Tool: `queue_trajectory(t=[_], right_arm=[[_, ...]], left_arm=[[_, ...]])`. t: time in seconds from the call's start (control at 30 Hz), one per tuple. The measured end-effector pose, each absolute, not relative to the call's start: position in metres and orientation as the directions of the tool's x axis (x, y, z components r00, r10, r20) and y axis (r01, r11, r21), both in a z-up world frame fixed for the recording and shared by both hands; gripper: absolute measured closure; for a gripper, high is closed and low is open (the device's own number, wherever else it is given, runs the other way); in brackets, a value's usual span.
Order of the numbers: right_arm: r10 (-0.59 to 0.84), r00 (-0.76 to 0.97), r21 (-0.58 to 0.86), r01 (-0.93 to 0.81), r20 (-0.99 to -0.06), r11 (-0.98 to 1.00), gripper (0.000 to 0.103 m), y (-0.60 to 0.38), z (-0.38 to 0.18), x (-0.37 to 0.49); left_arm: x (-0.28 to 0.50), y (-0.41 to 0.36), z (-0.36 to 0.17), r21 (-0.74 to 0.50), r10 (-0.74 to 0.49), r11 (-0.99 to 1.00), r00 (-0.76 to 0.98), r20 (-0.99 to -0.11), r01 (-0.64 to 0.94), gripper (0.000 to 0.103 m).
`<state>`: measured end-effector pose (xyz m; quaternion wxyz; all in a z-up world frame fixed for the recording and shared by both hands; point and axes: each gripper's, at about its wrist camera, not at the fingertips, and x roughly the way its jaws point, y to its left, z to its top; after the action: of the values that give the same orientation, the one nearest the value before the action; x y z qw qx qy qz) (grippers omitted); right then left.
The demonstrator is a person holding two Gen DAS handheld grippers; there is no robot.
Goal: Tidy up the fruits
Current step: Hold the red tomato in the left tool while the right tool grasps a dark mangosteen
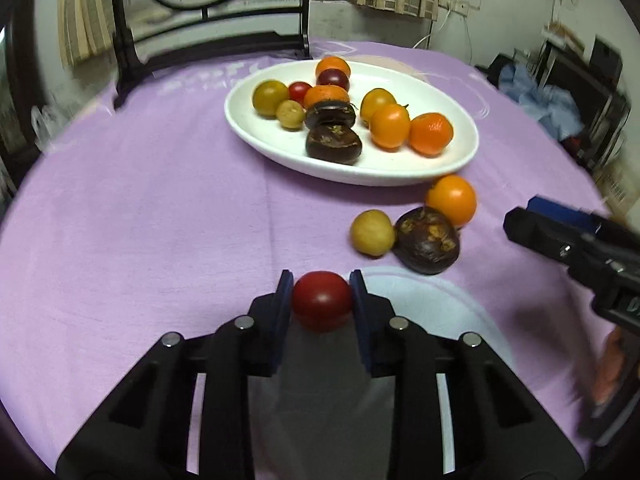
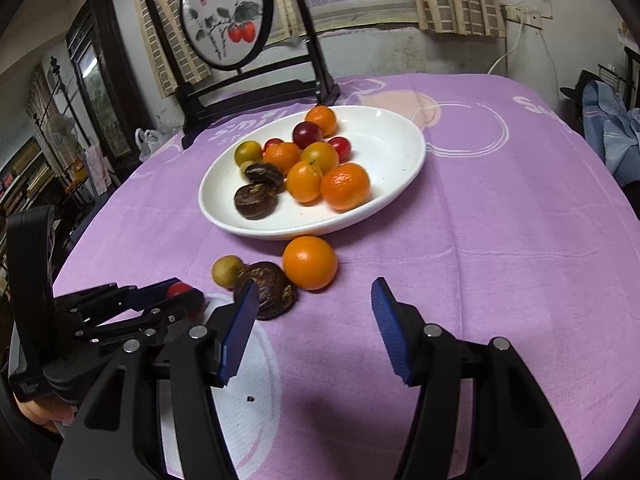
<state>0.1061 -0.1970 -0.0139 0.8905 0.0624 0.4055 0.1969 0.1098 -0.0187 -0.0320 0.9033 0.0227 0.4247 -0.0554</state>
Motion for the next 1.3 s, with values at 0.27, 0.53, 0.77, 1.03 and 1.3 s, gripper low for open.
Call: queue_trajectory(t=[0.27, 0.53, 0.77, 1.03, 1.3], right_arm=[[0.413, 0.534, 0.211, -0.399, -0.738, 0.893, 0.044, -0.164, -0.024, 0.100], [0.293, 0.529, 0.073, -0.396, -0.796, 0.915, 0.045, -0.131, -0.038, 0.114], [0.265, 0.527, 0.062, -0.371, -0.807, 0.926, 0.045, -0.123, -0.045, 0.124], [0.246, 0.530, 0.061, -0.342, -0.812, 0.938, 0.050, -0.116, -0.045, 0.122], [0.224, 0.542, 0.058, -0.307, -0.810, 0.950, 0.057, -0.113, -0.046, 0.126]], left_arm=[[0.111, -0.010, -0.033, -0.027, -0.094, 0.993, 0.619, -0.780, 0.117, 0.074], [0.110, -0.007, -0.033, -0.040, -0.103, 0.992, 0.615, -0.782, 0.116, 0.074], [0.113, 0.005, -0.034, -0.111, -0.144, 0.989, 0.597, -0.789, 0.093, 0.074], [0.113, 0.017, -0.033, -0.176, -0.194, 0.980, 0.562, -0.804, 0.087, 0.074], [0.113, 0.016, -0.033, -0.173, -0.191, 0.981, 0.563, -0.804, 0.086, 0.074]])
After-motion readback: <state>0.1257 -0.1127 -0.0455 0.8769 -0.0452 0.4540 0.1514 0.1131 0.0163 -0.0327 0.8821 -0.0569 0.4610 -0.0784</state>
